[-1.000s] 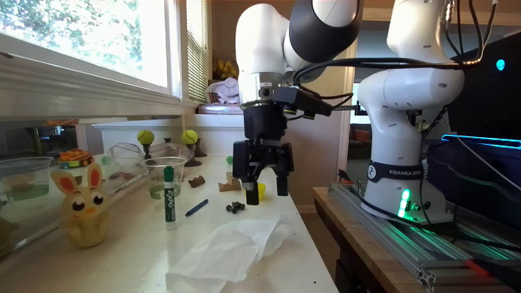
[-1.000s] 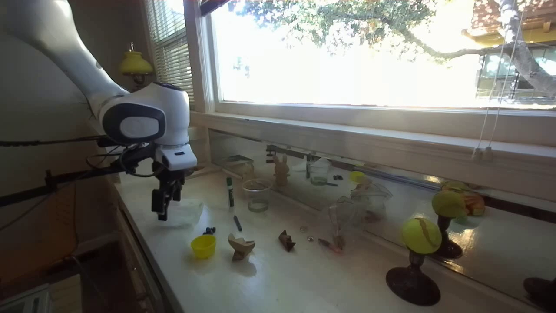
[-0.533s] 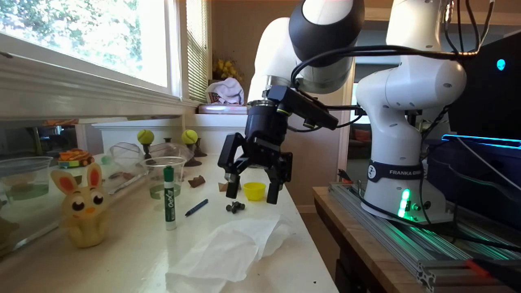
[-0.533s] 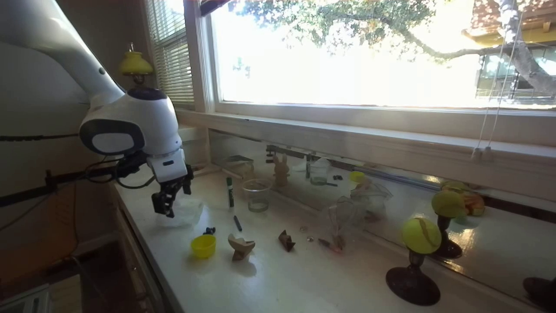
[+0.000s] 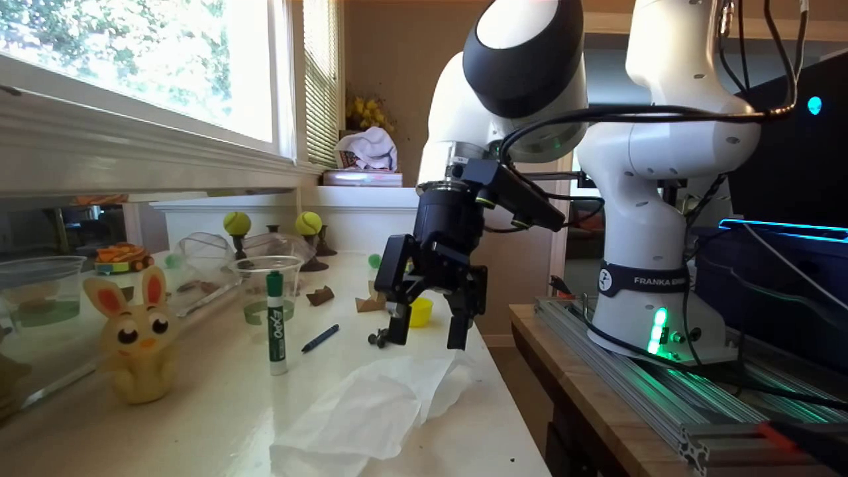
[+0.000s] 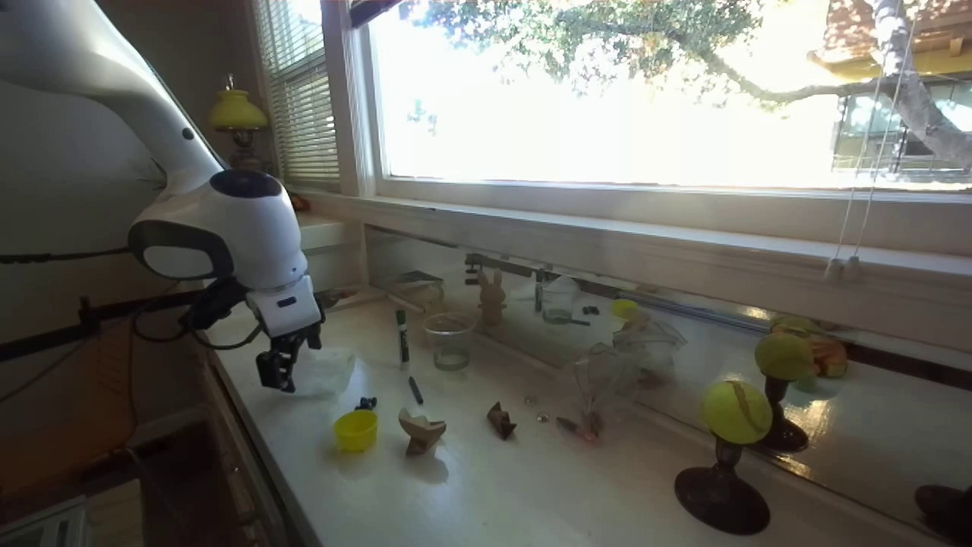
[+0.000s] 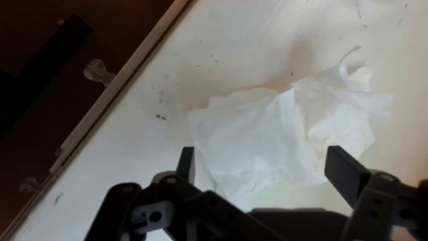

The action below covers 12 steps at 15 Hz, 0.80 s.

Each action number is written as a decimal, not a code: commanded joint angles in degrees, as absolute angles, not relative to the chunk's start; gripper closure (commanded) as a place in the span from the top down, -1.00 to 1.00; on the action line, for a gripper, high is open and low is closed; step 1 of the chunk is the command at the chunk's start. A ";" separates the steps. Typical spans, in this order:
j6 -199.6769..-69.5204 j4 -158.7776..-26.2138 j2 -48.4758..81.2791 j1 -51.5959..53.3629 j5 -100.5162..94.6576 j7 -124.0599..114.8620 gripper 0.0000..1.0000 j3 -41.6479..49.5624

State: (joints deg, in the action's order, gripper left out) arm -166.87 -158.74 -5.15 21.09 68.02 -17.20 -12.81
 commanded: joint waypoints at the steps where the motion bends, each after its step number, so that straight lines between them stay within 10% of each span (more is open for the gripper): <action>1: -166.98 -158.74 -3.04 20.84 68.91 -11.68 1.00 -12.82; 12: -169.46 -158.54 -3.34 21.55 78.36 0.09 1.00 -12.94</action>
